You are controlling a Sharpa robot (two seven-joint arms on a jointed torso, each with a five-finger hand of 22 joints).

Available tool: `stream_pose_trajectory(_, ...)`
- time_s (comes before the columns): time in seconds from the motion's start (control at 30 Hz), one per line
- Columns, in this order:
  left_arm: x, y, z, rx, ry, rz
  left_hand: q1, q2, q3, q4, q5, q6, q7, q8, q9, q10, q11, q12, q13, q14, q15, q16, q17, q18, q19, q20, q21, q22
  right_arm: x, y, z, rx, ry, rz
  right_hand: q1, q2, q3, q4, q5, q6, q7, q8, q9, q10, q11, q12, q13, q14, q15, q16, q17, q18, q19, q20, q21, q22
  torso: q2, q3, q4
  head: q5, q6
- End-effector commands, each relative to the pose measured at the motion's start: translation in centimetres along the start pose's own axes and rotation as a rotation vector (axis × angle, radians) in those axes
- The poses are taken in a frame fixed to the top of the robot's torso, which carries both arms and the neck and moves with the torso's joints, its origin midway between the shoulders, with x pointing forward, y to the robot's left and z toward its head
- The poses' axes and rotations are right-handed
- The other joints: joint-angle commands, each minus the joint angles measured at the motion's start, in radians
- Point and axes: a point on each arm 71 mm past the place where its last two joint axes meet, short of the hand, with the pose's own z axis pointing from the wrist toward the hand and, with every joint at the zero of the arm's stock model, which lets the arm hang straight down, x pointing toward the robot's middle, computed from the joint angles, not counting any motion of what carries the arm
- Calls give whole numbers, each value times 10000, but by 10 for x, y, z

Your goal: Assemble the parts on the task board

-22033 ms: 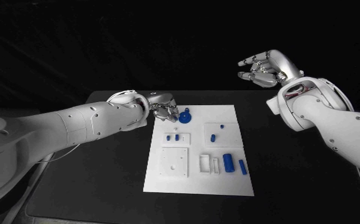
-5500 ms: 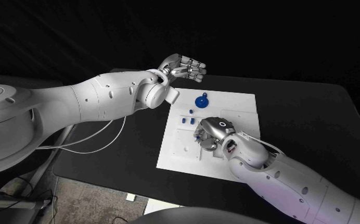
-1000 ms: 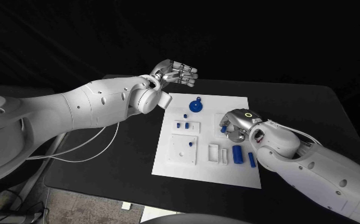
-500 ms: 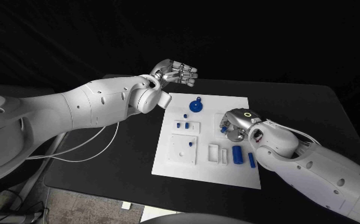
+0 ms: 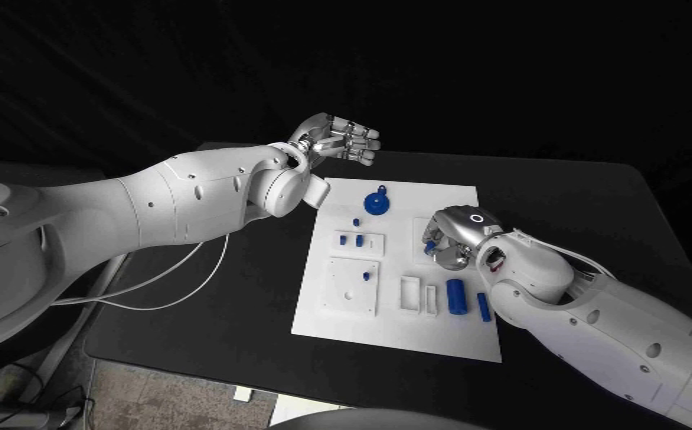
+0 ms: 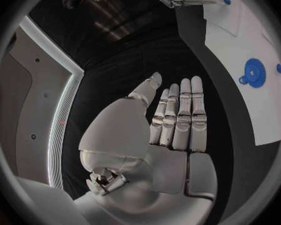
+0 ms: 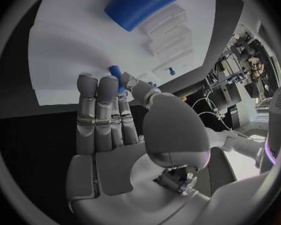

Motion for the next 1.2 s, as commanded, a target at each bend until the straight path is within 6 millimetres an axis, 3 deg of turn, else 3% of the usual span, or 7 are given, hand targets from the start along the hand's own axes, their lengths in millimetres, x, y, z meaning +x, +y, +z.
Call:
stream_pose_trajectory(0.03, 2, -1, 1, 85, 124, -113, -22, 69, 14, 64, 28, -72, -11, -13, -9, -48, 38, 4, -4, -1, 21, 9, 17, 60, 86, 9, 21, -9, -4, 2, 0, -9, -471, 26, 84, 177, -52, -40, -19, 147, -33, 67, 64, 174, -25, 48, 22, -11, -109, 19, 18, -132, 336, -114, 109, 48, 3, 0, 6, 2, 1)
stream_pose_trajectory(0.23, 1, -1, 0, 74, 93, -102, -22, 69, 14, 64, 28, -72, -11, -13, -9, -48, 38, 4, -4, -1, 21, 9, 17, 60, 86, 9, 21, -9, -11, 3, -3, -52, -683, 219, 28, 198, 42, -135, -20, 232, -53, 49, 56, 255, -48, 43, 20, -10, -145, 16, 40, -185, 336, -172, 138, 154, -2, 0, 3, 29, -11)
stream_pose_trajectory(0.43, 0, 0, 0, 67, 67, -93, -19, 74, 26, 87, 39, -76, -11, -11, -8, -57, 40, 3, -4, -9, 22, 8, 19, 59, 104, 10, 24, -108, -31, 8, -7, -198, -943, 712, 19, 198, 74, -160, -20, 269, -60, 48, 57, 289, -56, 41, 20, -10, -163, 10, 43, -187, 336, -189, 132, 186, -1, -6, 5, 98, -68)
stream_pose_trajectory(0.6, -2, 0, 0, 61, 29, -78, -19, 74, 26, 87, 39, -76, -11, -11, -8, -57, 40, 3, -4, -9, 22, 8, 19, 59, 104, 10, 24, -108, -46, 23, -12, -633, -1278, 1018, -10, 214, 88, -186, -19, 285, -65, 46, 56, 309, -63, 44, 21, -6, -179, -3, 46, -197, 338, -207, 140, 246, -12, 1, -40, 172, -104)
stream_pose_trajectory(0.73, -1, 0, 0, 63, 31, -78, -19, 74, 26, 87, 39, -76, -11, -11, -8, -57, 40, 3, -4, -9, 22, 8, 19, 59, 104, 10, 24, -108, -52, 40, -12, -1091, -1387, 1146, -18, 225, 94, -217, -19, 308, -71, 45, 57, 331, -70, 42, 20, -3, -189, -9, 52, -203, 349, -219, 140, 300, -9, -10, -30, 199, -97)
stream_pose_trajectory(1.2, 4, -1, 4, 67, 106, -126, -19, 74, 26, 87, 39, -76, -11, -11, -8, -57, 40, 3, -4, -9, 22, 8, 19, 59, 104, 10, 24, -108, -20, 114, -8, -2827, -782, 1012, -19, 259, 90, -280, -19, 311, -71, 43, 56, 340, -70, 42, 21, 4, -190, -20, 52, -207, 359, -223, 126, 369, 6, -14, 15, 331, -91)
